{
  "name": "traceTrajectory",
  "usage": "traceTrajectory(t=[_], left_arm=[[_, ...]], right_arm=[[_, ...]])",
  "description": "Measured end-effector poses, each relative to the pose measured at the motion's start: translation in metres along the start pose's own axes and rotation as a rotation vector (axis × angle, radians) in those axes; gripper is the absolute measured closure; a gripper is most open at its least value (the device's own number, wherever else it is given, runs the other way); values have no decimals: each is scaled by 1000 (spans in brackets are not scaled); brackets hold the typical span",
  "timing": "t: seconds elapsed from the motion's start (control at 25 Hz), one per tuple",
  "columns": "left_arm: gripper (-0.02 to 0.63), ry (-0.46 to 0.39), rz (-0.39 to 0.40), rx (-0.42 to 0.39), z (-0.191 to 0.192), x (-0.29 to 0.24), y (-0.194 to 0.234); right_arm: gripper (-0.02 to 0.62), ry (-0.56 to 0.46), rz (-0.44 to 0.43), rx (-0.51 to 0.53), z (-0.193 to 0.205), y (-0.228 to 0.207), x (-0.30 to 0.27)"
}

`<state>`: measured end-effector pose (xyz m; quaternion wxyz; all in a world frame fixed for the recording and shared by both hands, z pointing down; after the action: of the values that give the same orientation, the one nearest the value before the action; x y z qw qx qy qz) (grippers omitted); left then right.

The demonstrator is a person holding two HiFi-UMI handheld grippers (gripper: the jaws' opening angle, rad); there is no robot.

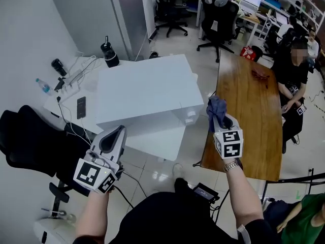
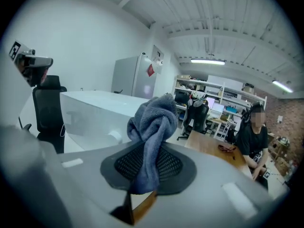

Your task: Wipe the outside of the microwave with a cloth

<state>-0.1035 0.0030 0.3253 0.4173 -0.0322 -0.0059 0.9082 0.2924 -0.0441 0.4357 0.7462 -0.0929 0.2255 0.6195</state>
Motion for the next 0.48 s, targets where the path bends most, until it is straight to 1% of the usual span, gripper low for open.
traceTrajectory(t=[0.16, 0.48], left_arm=[[601, -2, -24, 10, 11, 27, 1], [601, 7, -99, 33, 26, 81, 10]], right_arm=[[528, -66, -38, 19, -6, 42, 34], [528, -156, -204, 46, -14, 144, 49]])
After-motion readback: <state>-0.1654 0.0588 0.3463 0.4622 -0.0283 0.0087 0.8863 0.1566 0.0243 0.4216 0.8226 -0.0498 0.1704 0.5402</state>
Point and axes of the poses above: the fingertips, and each gripper's own axes: x backward along the fingers, y to its left, z out of its underside, the point moved 8 cm from there along x, backward along the fingers, and after that the axes turned 2 degrees about -x, right-handed, at the moved point
